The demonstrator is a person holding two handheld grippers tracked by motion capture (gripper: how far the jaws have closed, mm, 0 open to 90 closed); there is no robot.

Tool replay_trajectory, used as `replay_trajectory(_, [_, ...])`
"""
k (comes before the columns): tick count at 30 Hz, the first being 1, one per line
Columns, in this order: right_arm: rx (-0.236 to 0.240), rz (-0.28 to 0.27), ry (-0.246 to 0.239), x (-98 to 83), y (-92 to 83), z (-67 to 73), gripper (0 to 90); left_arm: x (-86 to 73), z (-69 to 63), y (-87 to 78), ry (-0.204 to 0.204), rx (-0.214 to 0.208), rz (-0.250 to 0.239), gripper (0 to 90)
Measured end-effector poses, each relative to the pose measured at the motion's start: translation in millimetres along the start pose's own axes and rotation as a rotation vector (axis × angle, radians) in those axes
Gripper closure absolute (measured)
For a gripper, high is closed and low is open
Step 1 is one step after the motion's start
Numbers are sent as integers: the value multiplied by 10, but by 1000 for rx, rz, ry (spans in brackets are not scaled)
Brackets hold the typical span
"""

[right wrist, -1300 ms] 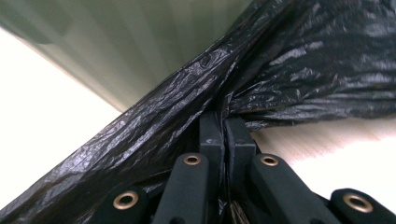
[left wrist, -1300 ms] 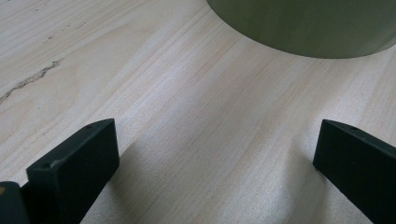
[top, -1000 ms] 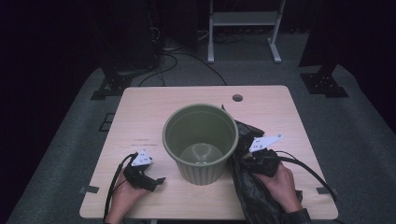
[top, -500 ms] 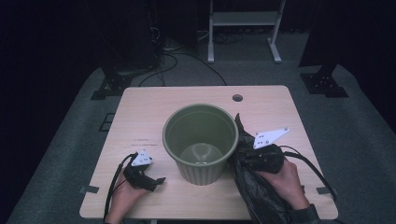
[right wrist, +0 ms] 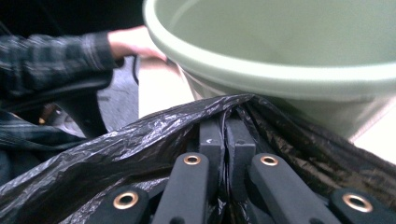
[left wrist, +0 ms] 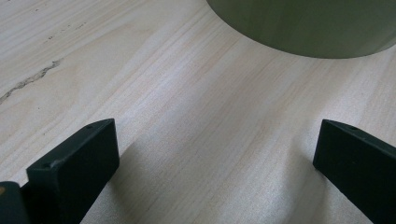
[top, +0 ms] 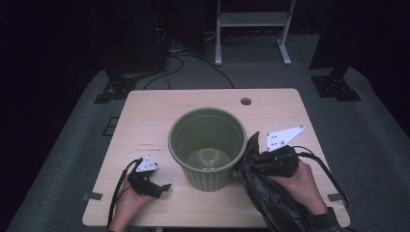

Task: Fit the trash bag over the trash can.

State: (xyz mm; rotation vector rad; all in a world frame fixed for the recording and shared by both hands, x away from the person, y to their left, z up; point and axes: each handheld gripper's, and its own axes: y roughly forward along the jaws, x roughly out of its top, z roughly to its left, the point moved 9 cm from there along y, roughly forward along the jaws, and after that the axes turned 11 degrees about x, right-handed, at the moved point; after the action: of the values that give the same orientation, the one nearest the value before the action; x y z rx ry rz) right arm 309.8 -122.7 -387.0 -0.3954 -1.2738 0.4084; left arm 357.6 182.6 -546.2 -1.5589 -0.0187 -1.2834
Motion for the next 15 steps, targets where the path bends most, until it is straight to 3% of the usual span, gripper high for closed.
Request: replay_trajectory(15, [51, -28, -79, 358, -106, 137, 873, 0, 0, -1, 0, 0, 1, 0])
